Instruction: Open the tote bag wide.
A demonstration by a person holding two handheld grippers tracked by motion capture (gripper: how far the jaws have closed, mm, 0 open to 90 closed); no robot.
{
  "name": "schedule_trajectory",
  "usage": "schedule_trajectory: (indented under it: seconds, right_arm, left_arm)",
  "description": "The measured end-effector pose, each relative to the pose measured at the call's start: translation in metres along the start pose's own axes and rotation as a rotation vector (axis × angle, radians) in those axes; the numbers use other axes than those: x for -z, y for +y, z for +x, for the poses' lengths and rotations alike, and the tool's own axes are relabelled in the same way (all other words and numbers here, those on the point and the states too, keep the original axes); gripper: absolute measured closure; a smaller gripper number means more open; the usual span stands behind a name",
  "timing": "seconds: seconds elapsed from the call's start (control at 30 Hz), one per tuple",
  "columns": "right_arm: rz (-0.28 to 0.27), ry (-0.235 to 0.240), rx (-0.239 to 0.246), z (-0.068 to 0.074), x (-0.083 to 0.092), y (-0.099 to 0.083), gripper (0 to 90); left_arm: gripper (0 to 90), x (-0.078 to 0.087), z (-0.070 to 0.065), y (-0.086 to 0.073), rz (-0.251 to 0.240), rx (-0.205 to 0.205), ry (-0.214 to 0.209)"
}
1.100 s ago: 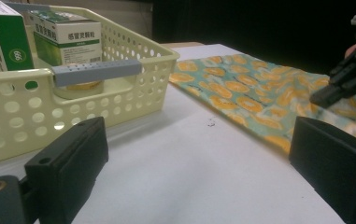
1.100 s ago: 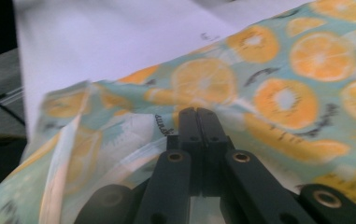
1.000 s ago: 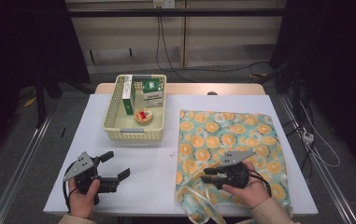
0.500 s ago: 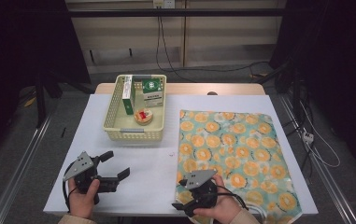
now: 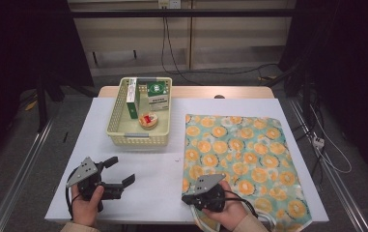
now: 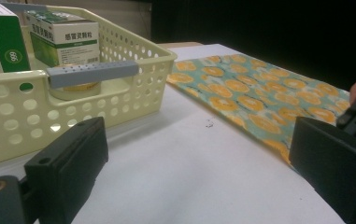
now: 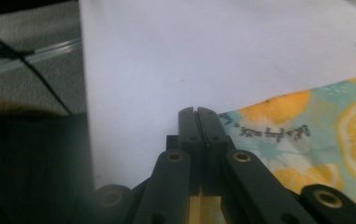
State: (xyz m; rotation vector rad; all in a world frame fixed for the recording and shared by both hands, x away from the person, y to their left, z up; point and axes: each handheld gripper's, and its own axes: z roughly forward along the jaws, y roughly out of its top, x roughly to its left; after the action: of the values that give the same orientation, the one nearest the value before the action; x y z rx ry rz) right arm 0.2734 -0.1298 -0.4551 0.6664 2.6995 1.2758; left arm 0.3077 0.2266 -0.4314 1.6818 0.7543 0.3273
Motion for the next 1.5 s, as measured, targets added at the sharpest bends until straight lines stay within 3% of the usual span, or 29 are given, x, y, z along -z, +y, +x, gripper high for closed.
schedule_trajectory:
  seconds: [0.03, 0.13, 0.37, 0.53, 0.57, 0.67, 0.7, 0.8, 0.83, 1.0, 1.13, 1.17, 1.2, 1.23, 1.27, 1.3, 1.33, 1.4, 1.5]
  right_arm:
    - [-0.031, -0.010, -0.039, -0.010, 0.004, 0.002, 90.0]
    - [-0.067, -0.036, -0.081, -0.024, 0.009, 0.007, 90.0]
    - [-0.118, -0.083, -0.136, -0.049, 0.014, 0.022, 90.0]
    - [-0.140, -0.158, -0.189, -0.084, 0.014, 0.042, 90.0]
    - [-0.140, -0.158, -0.189, -0.084, 0.014, 0.042, 90.0]
    - [-0.155, -0.195, -0.201, -0.102, 0.015, 0.055, 90.0]
    - [-0.169, -0.217, -0.214, -0.115, 0.016, 0.064, 90.0]
    - [-0.186, -0.234, -0.231, -0.123, 0.016, 0.070, 90.0]
    - [-0.193, -0.262, -0.230, -0.131, 0.013, 0.076, 90.0]
    - [-0.225, -0.314, -0.249, -0.145, 0.009, 0.092, 90.0]
    - [-0.289, -0.312, -0.274, -0.151, 0.008, 0.099, 90.0]
    - [-0.292, -0.323, -0.278, -0.152, 0.006, 0.102, 76.6]
    - [-0.292, -0.323, -0.278, -0.152, 0.006, 0.102, 76.6]
    - [-0.248, -0.307, -0.309, -0.151, 0.003, 0.101, 56.5]
    - [-0.248, -0.307, -0.309, -0.151, 0.003, 0.101, 56.5]
    - [-0.215, -0.333, -0.267, -0.149, 0.004, 0.100, 56.3]
    - [-0.204, -0.325, -0.238, -0.146, 0.005, 0.097, 53.3]
    - [-0.184, -0.284, -0.245, -0.140, 0.012, 0.088, 41.3]
    - [-0.167, -0.276, -0.218, -0.132, 0.019, 0.082, 38.8]
  left_arm:
    - [4.7, 0.000, 0.000, 0.000, 0.001, 0.001, 0.002]
    - [4.7, 0.000, 0.000, 0.000, 0.000, 0.001, 0.001]
    - [4.7, 0.000, 0.000, 0.000, -0.001, 0.001, -0.001]
    - [4.7, -0.001, 0.001, 0.000, -0.001, -0.002, -0.004]
    - [4.7, -0.001, 0.000, 0.000, 0.001, 0.001, -0.003]
    - [4.7, -0.002, 0.000, 0.000, 0.001, 0.000, -0.007]
    - [4.7, -0.002, 0.000, 0.000, 0.003, -0.001, -0.009]
    - [4.7, -0.003, 0.001, 0.000, 0.004, 0.004, -0.010]
    - [4.7, -0.003, 0.001, -0.001, 0.004, 0.004, -0.010]
    - [4.7, -0.004, 0.002, -0.001, 0.011, 0.003, -0.011]
    - [4.7, -0.005, 0.002, -0.001, 0.012, 0.003, -0.013]
    - [4.7, -0.005, 0.002, -0.001, 0.010, 0.007, -0.013]
    - [4.7, -0.004, 0.002, -0.001, 0.014, 0.001, -0.012]
    - [4.7, -0.004, 0.002, -0.001, 0.014, 0.001, -0.014]
    - [4.7, -0.004, 0.002, -0.001, 0.013, -0.001, -0.016]
    - [4.7, -0.004, 0.002, -0.001, 0.012, 0.001, -0.017]
    - [4.7, -0.004, 0.002, -0.001, 0.009, 0.008, -0.020]
    - [4.7, -0.004, 0.003, -0.001, 0.014, 0.007, -0.020]
    - [4.7, -0.005, 0.002, 0.000, 0.015, 0.002, -0.017]
